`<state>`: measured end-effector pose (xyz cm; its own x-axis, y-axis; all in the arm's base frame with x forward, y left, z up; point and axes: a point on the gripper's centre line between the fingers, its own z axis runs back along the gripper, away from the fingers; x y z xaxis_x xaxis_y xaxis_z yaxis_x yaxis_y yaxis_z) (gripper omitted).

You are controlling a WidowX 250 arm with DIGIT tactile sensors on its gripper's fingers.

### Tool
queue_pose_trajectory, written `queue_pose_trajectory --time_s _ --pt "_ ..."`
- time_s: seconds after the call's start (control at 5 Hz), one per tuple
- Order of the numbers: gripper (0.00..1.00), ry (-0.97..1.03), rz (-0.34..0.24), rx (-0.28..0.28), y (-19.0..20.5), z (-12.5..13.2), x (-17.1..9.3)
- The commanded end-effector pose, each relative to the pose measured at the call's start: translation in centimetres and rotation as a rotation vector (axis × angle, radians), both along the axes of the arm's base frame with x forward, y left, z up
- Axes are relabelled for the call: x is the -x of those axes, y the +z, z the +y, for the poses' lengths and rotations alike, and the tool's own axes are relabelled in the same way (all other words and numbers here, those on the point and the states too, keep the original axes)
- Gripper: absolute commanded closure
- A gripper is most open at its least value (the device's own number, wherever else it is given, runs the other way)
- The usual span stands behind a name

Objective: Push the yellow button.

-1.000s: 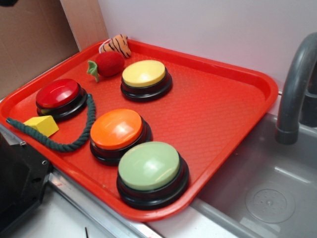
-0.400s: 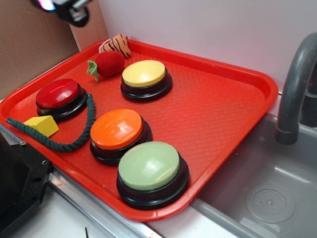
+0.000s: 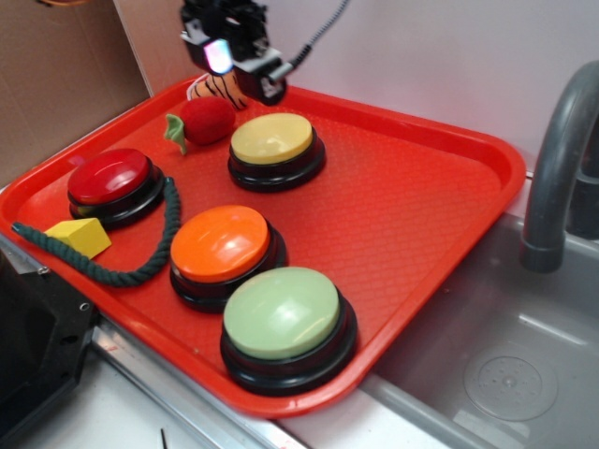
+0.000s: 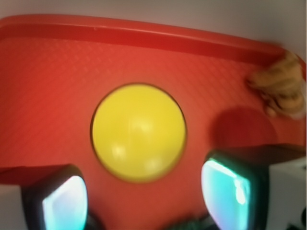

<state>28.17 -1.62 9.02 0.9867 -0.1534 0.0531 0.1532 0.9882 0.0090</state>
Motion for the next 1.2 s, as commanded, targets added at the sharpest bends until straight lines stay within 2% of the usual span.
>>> queue_pose_trajectory --time_s 0.0,0.2,0.4,0.6,1.0 --pt "0.00 -0.135 -0.010 -0.038 -1.9 -1.7 1.2" --pt "0.00 -0.124 -0.026 -0.040 -2.4 -0.6 2.4" --pt "0.00 -0.090 -0.011 -0.046 -3.1 0.6 1.5" --pt "0.00 -0.092 0.003 -0.042 -3.5 0.8 0.6" --pt "0.00 -0.095 0.010 -0.039 -2.8 0.5 0.8"
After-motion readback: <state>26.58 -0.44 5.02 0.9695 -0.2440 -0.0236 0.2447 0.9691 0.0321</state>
